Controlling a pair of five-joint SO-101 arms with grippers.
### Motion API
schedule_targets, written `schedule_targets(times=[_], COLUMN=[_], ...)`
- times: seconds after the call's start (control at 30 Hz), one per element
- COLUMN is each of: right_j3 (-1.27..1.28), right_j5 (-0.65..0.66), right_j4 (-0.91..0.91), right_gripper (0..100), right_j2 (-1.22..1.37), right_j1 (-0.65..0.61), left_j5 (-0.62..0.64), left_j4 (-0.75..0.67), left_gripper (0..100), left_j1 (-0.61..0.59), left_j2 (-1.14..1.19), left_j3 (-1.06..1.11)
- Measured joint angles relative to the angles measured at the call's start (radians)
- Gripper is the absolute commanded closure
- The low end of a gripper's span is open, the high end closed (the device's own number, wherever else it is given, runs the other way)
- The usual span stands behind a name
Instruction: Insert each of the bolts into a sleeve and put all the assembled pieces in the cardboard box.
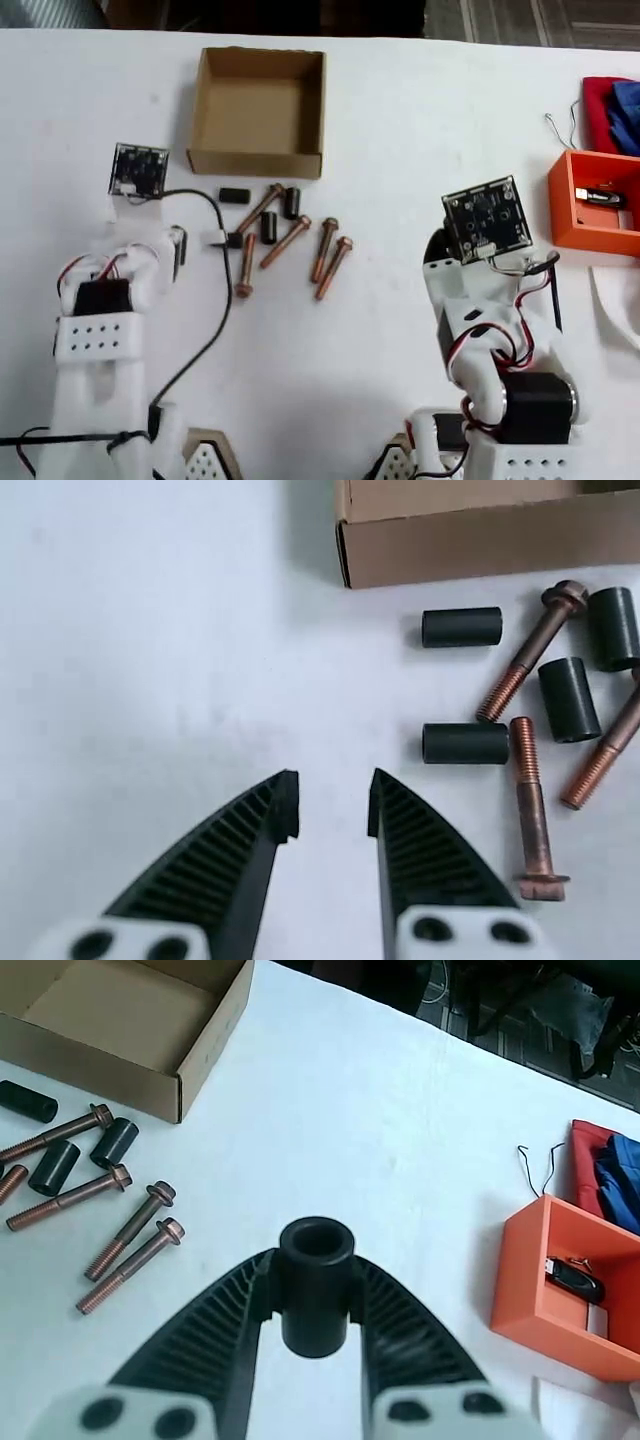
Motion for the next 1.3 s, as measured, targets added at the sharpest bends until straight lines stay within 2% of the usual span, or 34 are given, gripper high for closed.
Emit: schedule_targets(times=[0.7, 0.87, 0.97, 1.1, 1.23, 1.3], right_j3=[0.000, 0.000, 0.000, 0.000, 0.000, 0.000], right_j5=[0.000, 0.000, 0.000, 0.000, 0.000, 0.000], right_j4=[0.000, 0.000, 0.000, 0.000, 0.000, 0.000], right_gripper=[97.6, 97.6, 97.6, 97.6, 97.6, 97.6], right_j2=[0.000, 0.000, 0.000, 0.000, 0.000, 0.000], right_j1=[-0.002, -0.002, -0.002, -0.002, -0.002, -0.002], left_j5=[0.000, -0.028, 0.006, 0.071, 0.103, 0.160], left_j4=[-0.003, -0.003, -0.018, -0.068, -0.072, -0.072], left_gripper=[86, 86, 84, 76, 75, 75], left_j1=[0.006, 0.158, 0.245, 0.282, 0.293, 0.293], left_j2=[-0.035, -0.035, -0.029, 0.077, 0.276, 0.377], left_j3=[0.000, 0.054, 0.057, 0.057, 0.003, -0.043])
